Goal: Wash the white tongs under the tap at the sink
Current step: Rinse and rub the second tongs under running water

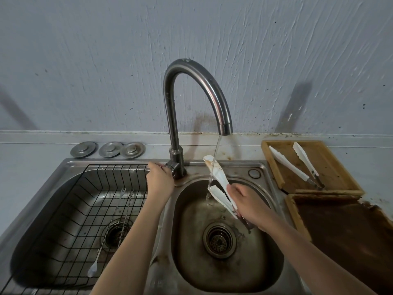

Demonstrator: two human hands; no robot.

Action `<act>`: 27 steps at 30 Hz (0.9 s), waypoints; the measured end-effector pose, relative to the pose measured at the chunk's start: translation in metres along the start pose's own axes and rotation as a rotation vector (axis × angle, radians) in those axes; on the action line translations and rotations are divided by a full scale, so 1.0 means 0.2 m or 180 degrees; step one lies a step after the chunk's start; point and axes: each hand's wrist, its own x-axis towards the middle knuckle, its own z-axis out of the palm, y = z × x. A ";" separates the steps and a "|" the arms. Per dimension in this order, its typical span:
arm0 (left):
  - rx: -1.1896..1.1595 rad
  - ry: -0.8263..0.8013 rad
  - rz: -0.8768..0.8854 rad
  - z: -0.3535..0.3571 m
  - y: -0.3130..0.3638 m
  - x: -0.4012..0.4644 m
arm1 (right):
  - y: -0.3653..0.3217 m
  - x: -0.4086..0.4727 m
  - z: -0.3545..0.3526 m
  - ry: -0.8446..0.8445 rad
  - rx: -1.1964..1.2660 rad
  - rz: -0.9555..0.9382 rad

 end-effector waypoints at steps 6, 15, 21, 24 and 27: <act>-0.0080 0.0001 0.0005 0.00 0.00 0.00 | -0.01 -0.01 0.00 -0.0015 0.0083 0.0013; -0.0155 0.0125 0.0019 0.01 -0.02 0.00 | -0.01 0.00 0.01 -0.0052 0.0173 -0.0050; -0.0425 0.0170 -0.0185 0.06 -0.06 -0.02 | 0.00 0.00 0.02 -0.0030 0.0152 -0.0143; -0.0807 -0.0121 -0.0330 0.14 -0.10 -0.13 | 0.03 0.01 0.02 -0.0044 -0.0010 -0.0186; -0.1213 -0.0861 -0.0506 0.27 -0.11 -0.29 | 0.06 0.01 0.04 -0.0124 -0.0435 -0.0301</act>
